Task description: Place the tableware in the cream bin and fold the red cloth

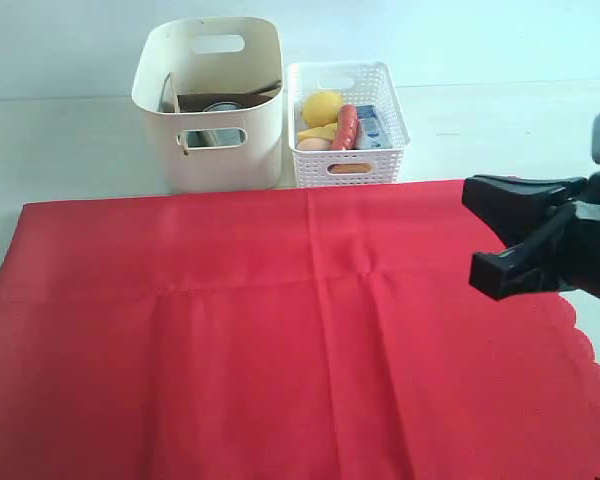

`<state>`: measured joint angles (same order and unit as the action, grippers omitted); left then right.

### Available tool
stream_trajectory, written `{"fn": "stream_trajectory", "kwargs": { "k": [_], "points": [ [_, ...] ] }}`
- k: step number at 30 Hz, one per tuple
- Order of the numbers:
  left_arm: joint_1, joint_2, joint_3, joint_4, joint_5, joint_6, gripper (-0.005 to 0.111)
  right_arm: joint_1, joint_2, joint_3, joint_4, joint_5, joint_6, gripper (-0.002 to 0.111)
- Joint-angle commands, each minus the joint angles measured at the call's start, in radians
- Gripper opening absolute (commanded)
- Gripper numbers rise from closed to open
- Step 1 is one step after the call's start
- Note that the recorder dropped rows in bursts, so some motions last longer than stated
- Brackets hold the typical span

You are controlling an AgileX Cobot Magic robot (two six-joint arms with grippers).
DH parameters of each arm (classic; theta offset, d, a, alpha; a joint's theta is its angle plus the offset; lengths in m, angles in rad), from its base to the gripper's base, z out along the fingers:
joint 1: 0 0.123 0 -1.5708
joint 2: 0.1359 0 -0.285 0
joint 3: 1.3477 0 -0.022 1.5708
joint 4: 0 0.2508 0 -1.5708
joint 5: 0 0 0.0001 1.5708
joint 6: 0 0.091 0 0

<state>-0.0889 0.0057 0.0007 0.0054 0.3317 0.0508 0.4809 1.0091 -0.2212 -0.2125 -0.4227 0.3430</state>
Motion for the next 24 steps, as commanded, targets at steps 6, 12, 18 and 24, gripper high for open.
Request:
{"fn": "stream_trajectory", "kwargs": {
  "k": [6,12,18,24],
  "points": [
    [0.002,-0.006,-0.001,-0.005,-0.007,0.008,0.003,-0.007,-0.149,0.018,-0.016,0.032,-0.01,0.0],
    [0.002,-0.006,-0.001,-0.026,-0.074,-0.01,0.003,-0.007,-0.148,0.016,-0.016,0.033,-0.002,0.0],
    [0.0,-0.006,-0.001,-0.352,-0.191,-0.113,0.003,-0.007,-0.148,0.016,-0.016,0.033,-0.002,0.0],
    [0.0,-0.006,-0.001,-0.359,-0.371,-0.115,0.003,-0.007,-0.148,0.016,-0.016,0.033,-0.002,0.0]
  ]
}}
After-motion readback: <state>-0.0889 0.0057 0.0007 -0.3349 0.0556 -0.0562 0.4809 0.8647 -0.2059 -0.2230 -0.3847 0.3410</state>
